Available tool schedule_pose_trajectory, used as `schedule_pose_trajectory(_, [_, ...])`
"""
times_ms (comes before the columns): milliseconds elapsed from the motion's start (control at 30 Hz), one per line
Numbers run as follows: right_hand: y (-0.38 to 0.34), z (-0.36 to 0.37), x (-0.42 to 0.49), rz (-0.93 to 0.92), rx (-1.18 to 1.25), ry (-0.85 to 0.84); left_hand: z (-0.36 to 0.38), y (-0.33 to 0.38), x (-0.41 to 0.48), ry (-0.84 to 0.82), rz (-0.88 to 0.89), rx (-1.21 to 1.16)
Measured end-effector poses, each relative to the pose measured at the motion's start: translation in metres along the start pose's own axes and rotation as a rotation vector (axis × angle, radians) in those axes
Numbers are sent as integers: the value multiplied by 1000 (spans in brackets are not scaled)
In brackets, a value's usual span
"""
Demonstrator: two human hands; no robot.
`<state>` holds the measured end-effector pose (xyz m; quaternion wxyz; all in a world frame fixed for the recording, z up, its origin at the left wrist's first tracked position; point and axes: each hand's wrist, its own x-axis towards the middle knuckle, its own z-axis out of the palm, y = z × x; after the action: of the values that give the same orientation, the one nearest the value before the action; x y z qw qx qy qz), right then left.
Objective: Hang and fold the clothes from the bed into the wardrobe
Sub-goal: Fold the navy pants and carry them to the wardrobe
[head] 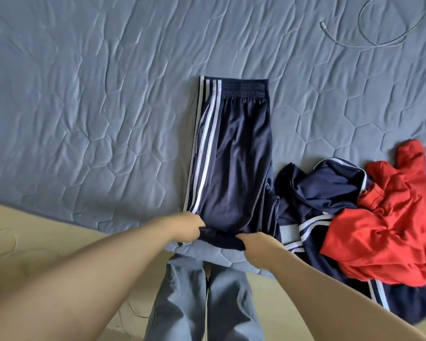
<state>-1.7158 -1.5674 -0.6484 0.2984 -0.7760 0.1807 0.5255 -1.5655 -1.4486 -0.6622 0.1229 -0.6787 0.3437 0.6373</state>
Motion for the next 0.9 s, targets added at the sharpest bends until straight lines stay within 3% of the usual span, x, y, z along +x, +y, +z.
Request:
schedule_pose_trajectory(133, [-12,6,-41,-57,85,-209,11,9,-32,-238,-92,12])
schedule_pose_trajectory(300, [-14,-23,-65,21,242,-157,-16,12,-58,-189,-132,-2])
schedule_pose_trajectory(700, [12,-167,-45,164,253,525,-178,41,-62,331,-1,-116])
schedule_pose_trajectory(900, [18,-181,-6,195,149,786,-199,33,-27,755,-21,-25])
